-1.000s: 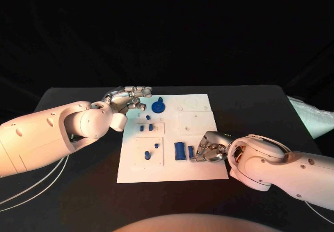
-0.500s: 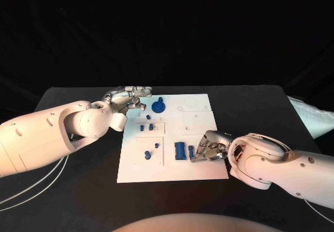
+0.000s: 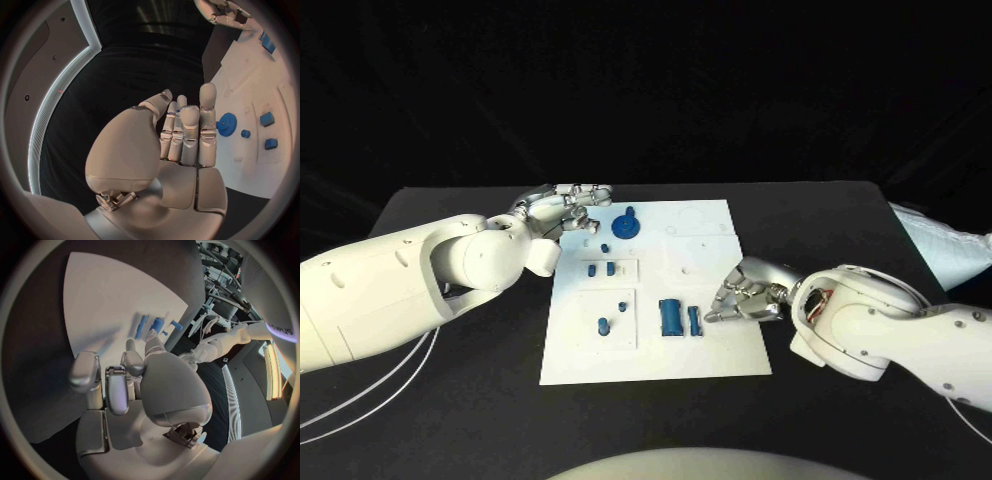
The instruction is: Assemble the parts on the task board
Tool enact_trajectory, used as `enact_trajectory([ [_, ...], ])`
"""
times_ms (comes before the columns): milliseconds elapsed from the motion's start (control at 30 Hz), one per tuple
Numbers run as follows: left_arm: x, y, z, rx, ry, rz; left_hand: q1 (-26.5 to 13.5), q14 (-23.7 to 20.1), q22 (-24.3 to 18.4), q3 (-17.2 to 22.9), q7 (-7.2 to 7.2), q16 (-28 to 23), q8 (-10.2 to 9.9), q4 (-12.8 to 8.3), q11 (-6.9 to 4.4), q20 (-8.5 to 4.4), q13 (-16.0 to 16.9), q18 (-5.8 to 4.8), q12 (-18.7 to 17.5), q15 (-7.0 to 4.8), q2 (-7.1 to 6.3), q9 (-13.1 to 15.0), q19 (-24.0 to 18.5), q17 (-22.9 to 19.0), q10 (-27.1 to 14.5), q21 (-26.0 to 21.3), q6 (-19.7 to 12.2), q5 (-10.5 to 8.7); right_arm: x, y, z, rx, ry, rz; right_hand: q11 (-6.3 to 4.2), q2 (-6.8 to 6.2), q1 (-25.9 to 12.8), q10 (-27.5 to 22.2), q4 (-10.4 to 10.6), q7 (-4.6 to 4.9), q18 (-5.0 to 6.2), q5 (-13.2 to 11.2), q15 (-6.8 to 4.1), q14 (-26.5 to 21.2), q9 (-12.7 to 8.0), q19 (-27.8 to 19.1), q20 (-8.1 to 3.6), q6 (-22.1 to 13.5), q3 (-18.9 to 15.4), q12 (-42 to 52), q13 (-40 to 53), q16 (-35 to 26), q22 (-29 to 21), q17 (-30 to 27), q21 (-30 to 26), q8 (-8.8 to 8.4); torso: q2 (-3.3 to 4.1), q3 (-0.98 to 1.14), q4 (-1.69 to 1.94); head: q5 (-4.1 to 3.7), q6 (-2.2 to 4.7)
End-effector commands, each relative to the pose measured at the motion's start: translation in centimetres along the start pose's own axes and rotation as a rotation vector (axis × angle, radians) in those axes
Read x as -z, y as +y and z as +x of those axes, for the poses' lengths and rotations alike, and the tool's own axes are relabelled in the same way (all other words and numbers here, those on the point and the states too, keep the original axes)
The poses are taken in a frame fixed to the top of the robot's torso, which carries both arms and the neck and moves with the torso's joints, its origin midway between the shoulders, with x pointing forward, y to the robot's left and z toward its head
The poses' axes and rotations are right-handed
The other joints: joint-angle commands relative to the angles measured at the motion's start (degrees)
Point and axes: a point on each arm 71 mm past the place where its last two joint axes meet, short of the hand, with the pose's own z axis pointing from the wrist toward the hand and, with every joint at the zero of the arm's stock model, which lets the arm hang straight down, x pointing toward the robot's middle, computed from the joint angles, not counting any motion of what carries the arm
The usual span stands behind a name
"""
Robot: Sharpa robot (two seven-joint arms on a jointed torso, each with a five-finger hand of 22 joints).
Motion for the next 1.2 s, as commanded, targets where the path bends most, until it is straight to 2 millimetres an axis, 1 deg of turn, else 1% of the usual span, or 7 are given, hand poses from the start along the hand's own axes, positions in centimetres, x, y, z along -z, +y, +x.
enact_trajectory([
  [33,-0.3,0.0,-0.1,0.009,-0.001,0.017,0.1,-0.5,-0.2,-0.4,0.06,-0.4,0.2,0.0,-0.03,0.18,0.1,0.89,0.4,-0.14,0.19,-0.1,-0.3,-0.2,-0.4,-0.4,-0.5,0.05,-1.0,0.3,-2.3,-0.271,-0.014,-0.145,0.7,0.63,2.2,-1.6,-1.3,0.73,0.95,0.5,0.73,3.8,-0.4,-1.1,0.56,-1.8,0.3,-3.5,-2.9,-1.0,-2.4,4.8,-1.7,-1.06,-0.63,-0.3,-0.33,-0.34,0.74],
  [400,-1.4,0.2,-2.0,-0.02,-0.16,0.122,0.3,-11.7,-3.2,-0.5,0.39,-11.2,0.9,0.0,0.53,0.98,-0.5,0.9,0.8,0.94,0.33,-0.1,-7.5,-11.9,-1.7,-6.9,-0.9,0.01,-5.9,-2.3,-8.2,-0.696,-0.183,-0.281,4.36,4.17,10.8,-13.2,-5.8,4.05,4.73,0.0,3.71,-11.9,-2.8,-16.3,3.53,-6.5,4.5,-41.8,-35.0,-46.5,-32.6,-38.8,-30.4,-5.3,-2.81,-1.03,-1.16,-0.45,3.3],
  [800,-3.1,0.7,-3.5,0.009,-0.256,0.239,0.0,-12.5,-18.4,1.6,0.13,-43.8,-1.1,1.3,1.87,5.45,-4.9,1.61,-8.9,4.74,-0.63,-0.2,-19.2,-27.5,0.9,-23.1,-0.5,0.1,-10.5,-4.4,-9.9,-0.911,-0.295,-0.359,7.91,3.61,9.5,-15.6,-8.2,6.32,4.96,-0.4,10.29,-20.8,-8.3,-22.8,10.23,-7.5,10.6,-51.9,-61.7,-77.6,-48.5,-60.6,-54.8,-6.6,-4.17,-0.69,-1.08,-0.17,7.83],
  [833,-3.2,1.2,-3.3,-0.008,-0.223,0.162,-24.0,-30.9,-30.8,-5.6,-2.73,-49.4,-2.9,-1.6,-0.24,2.07,-8.5,-2.12,-11.3,-0.63,2.35,-4.0,-35.2,-30.5,-18.8,-24.8,-18.6,-5.47,-10.5,-4.7,-9.6,-0.804,-0.288,-0.266,5.3,0.41,-15.5,-34.3,-8.9,3.03,1.41,-2.7,8.09,-39.7,-10.2,-38.7,6.32,-23.8,8.5,-55.7,-63.8,-79.0,-51.2,-64.3,-59.6,-10.16,-3.76,-0.86,-1.22,-0.17,6.95],
  [967,-3.0,1.4,-3.1,-0.016,-0.232,0.164,-30.5,-35.3,-35.5,-7.2,-3.46,-53.2,-3.8,-1.6,-0.7,1.29,-8.5,-2.24,-13.1,-0.63,2.63,-4.0,-39.3,-32.1,-23.6,-30.1,-23.1,-5.47,-10.4,-4.4,-9.4,-0.815,-0.3,-0.269,4.91,0.41,-22.7,-39.0,-8.9,2.29,1.4,-3.4,3.97,-44.3,-11.2,-42.2,5.71,-28.2,8.5,-55.7,-65.7,-84.1,-52.7,-66.5,-61.9,-10.16,-4.36,-0.71,-1.11,-0.03,7.37],
  [1167,-2.3,2.3,-2.1,-0.052,-0.268,0.175,-40.9,-43.1,-41.1,-10.2,-4.73,-55.9,-7.9,-1.6,-5.1,-0.25,-8.5,-3.72,-14.2,-0.63,3.73,-4.0,-46.1,-33.5,-32.0,-30.1,-30.8,-5.47,-9.9,-3.5,-8.3,-0.863,-0.35,-0.275,3.87,0.41,-33.6,-47.1,-8.9,0.81,-0.12,-4.5,3.97,-52.5,-15.5,-49.1,4.06,-35.4,8.5,-55.7,-66.8,-84.1,-54.0,-68.2,-64.2,-10.16,-6.91,-0.04,-0.62,0.59,9.18],
  [1200,-2.1,2.5,-1.8,-0.061,-0.277,0.179,-42.6,-44.3,-42.0,-10.7,-4.94,-56.3,-7.9,-1.6,-5.1,-0.5,-8.5,-3.72,-14.4,-0.63,7.84,-4.0,-47.2,-33.7,-33.5,-30.1,-32.1,-5.47,-9.7,-3.3,-8.0,-0.874,-0.362,-0.276,-0.16,0.41,-35.4,-48.4,-8.9,0.57,-0.17,-8.5,3.97,-53.8,-15.5,-50.2,3.8,-36.6,8.5,-55.7,-70.9,-84.1,-54.2,-68.5,-64.6,-10.16,-7.42,0.09,-0.52,0.71,9.54],
])
